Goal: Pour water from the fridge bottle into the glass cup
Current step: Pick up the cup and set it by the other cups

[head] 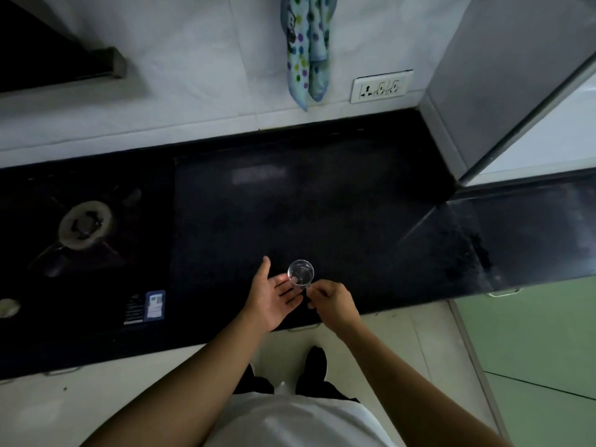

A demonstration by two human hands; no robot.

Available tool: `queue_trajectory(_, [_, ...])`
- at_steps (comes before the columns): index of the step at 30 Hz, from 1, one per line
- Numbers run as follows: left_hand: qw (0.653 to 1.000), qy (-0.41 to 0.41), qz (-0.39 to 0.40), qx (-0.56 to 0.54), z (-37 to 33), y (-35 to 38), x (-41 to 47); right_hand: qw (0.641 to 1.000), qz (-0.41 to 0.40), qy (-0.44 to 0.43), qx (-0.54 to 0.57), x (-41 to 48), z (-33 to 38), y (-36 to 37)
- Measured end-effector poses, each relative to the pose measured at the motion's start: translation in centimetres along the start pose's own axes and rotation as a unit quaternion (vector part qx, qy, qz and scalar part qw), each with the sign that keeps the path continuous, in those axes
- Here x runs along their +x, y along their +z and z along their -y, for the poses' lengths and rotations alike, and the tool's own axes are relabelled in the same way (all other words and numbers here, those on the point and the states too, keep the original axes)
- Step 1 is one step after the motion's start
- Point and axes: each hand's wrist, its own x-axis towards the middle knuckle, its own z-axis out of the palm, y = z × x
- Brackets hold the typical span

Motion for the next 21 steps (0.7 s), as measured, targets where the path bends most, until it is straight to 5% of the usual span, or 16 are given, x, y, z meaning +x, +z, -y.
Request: queue_trajectory(21, [0.98,0.139,-0.014,-0.141,-3.3,-12.4,-9.7,0.969,0.166,-0.161,-0.086,-4.2,9.1,9.1])
